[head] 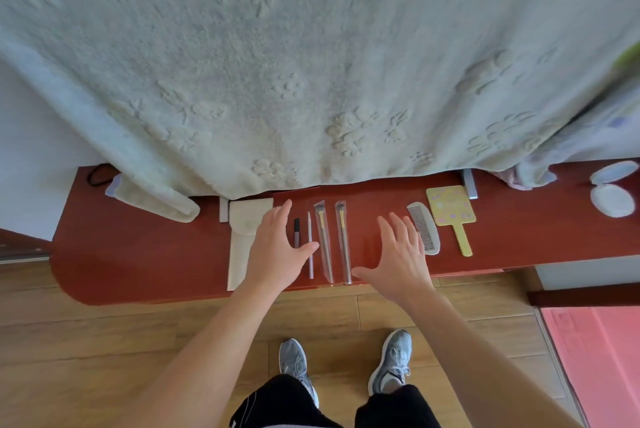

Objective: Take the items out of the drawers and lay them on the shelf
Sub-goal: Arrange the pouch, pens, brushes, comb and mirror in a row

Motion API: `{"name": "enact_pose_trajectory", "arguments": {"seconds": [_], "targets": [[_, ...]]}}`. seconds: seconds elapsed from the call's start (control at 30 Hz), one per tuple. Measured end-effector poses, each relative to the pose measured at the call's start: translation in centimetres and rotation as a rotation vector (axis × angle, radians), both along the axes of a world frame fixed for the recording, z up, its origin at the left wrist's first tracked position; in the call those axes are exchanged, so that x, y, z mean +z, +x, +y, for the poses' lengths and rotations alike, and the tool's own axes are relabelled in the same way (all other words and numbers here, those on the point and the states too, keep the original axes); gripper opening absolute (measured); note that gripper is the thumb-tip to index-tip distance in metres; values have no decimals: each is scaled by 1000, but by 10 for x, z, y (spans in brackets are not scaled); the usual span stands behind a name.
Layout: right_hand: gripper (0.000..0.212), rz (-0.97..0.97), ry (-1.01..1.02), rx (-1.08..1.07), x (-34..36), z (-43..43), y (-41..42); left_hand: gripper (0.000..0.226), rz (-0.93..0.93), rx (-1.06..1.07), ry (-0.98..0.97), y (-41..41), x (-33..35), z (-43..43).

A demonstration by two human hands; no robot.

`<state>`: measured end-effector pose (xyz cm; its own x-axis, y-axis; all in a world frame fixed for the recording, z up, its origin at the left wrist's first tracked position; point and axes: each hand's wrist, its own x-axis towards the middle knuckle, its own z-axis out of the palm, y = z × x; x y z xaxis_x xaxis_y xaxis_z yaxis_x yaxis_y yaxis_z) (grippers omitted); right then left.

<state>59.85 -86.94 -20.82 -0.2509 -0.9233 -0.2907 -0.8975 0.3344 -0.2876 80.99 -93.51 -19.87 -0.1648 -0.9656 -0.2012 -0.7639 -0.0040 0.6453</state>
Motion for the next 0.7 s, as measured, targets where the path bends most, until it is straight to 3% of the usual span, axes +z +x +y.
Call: {"name": "enact_pose_trajectory", "arguments": {"seconds": [0.2, 0.47, 0.7], "targets": [[105, -48, -28, -31, 0, 15, -74, 86, 9, -24, 4, -79, -3, 17], [73, -60, -78, -72, -19, 26, -167, 67, -8, -69, 51, -186, -22, 32], [53, -132, 3, -107, -40, 19, -200, 64, -48, -75, 120, -246, -49, 39]]}}
